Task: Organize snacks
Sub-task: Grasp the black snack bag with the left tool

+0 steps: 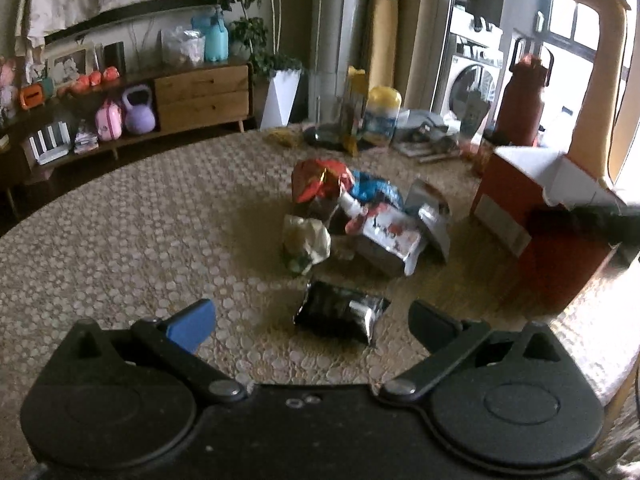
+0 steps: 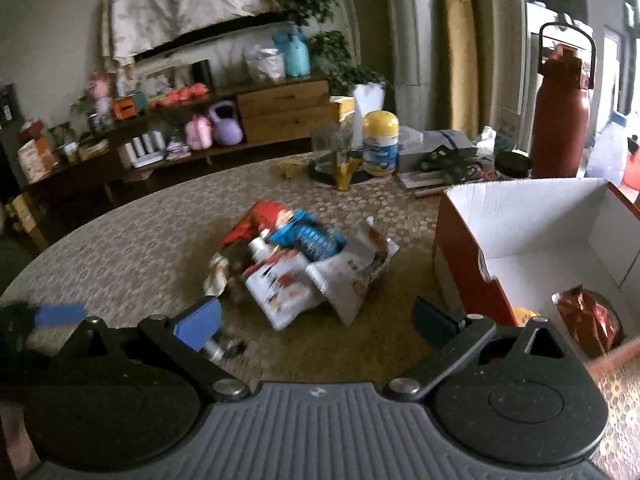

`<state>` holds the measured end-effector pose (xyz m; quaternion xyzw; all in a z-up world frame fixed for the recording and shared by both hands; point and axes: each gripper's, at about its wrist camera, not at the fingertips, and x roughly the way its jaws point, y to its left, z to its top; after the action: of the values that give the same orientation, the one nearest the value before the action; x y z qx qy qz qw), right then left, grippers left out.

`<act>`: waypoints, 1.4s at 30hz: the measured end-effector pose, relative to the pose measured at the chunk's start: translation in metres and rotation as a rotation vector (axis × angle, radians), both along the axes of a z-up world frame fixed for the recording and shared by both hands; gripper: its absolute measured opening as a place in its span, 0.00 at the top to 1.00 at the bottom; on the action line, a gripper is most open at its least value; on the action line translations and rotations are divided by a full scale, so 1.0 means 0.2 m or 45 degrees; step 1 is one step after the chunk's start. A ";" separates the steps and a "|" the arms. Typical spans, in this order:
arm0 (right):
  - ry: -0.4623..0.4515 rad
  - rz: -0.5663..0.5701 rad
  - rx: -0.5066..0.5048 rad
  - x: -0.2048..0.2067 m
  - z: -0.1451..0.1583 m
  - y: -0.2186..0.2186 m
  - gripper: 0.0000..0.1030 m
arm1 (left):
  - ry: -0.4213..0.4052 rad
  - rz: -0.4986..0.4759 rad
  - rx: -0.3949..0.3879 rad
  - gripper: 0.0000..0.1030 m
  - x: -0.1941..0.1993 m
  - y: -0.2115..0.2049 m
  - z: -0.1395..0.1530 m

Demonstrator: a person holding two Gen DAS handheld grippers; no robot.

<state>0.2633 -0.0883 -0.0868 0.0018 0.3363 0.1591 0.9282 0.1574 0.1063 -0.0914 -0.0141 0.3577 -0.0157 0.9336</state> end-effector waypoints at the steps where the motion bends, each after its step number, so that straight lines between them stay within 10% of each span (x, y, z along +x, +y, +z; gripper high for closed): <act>1: 0.014 -0.017 0.006 0.05 0.00 0.01 0.01 | 0.005 -0.004 0.005 0.00 0.01 -0.01 -0.02; 17: 0.376 -0.322 0.172 0.59 -0.28 0.09 0.02 | 0.060 -0.081 0.020 0.00 0.21 -0.06 -0.22; 28: 0.424 -0.437 0.246 0.71 -0.38 0.03 0.14 | 0.091 -0.160 0.031 0.01 0.29 -0.10 -0.31; 42: 0.448 -0.439 0.300 0.72 -0.44 0.03 0.46 | 0.078 -0.171 0.069 0.38 0.31 -0.12 -0.34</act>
<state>0.4066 -0.0829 -0.1739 0.1946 0.4663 0.0342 0.8623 0.2186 0.0820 -0.1599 0.0345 0.3865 -0.0681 0.9191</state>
